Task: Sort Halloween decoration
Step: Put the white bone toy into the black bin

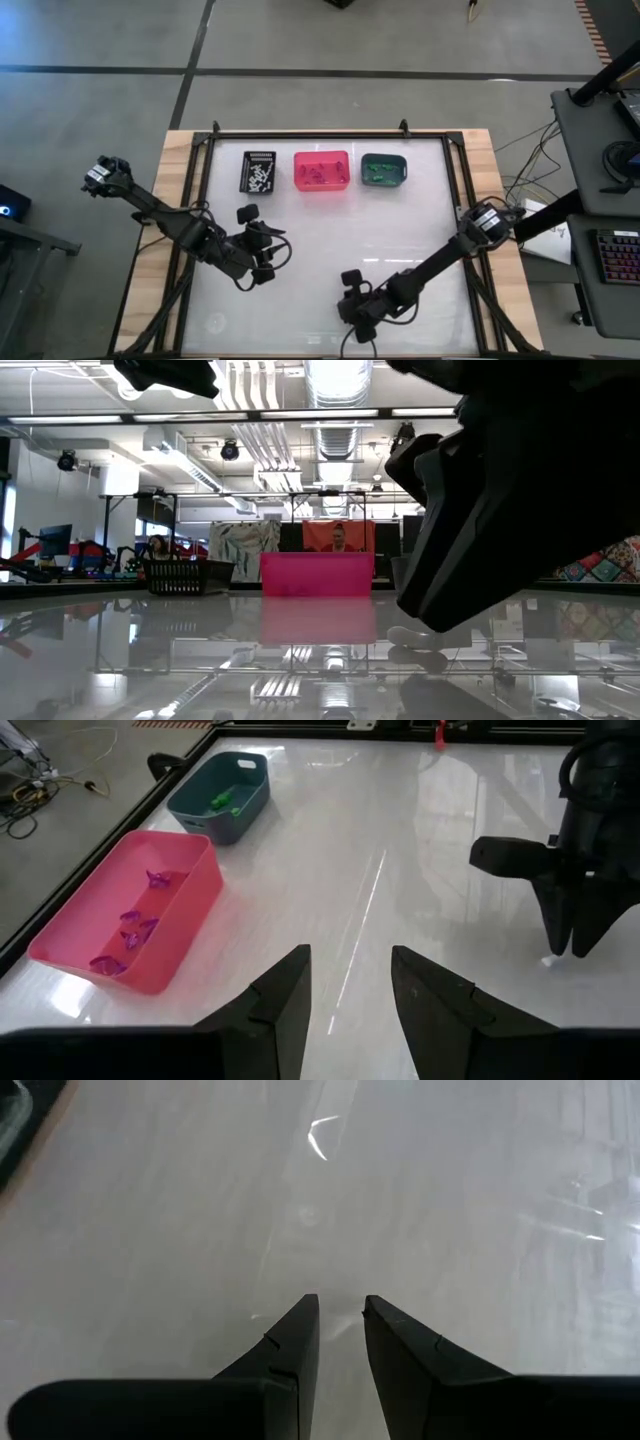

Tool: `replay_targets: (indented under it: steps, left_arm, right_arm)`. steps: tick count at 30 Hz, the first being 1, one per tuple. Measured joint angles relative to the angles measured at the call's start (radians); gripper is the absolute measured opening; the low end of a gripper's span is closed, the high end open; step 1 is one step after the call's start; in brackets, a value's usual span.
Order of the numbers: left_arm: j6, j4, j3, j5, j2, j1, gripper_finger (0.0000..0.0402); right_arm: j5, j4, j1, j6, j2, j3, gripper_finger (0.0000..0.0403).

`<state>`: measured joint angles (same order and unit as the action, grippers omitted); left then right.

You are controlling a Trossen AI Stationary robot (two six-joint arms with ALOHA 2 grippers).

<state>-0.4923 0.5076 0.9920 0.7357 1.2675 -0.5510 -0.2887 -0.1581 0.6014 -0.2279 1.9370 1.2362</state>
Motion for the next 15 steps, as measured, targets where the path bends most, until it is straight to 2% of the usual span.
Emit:
replay_targets:
  steps: [3,9,15]
  left_arm:
    - [0.000,0.000,0.000,0.000,0.000,0.000,0.0123]
    - [0.001,0.001,0.000,0.000,0.000,0.000,0.0123]
    - [0.003,0.004,0.000,0.000,0.000,0.000,0.0123]
  right_arm:
    - [0.003,-0.009,-0.004,0.006,-0.001,0.001,0.0076]
    - [-0.028,-0.021,-0.007,0.037,-0.004,0.030,0.0044]
    - [-0.001,-0.076,-0.013,0.042,-0.003,0.045,0.0052]
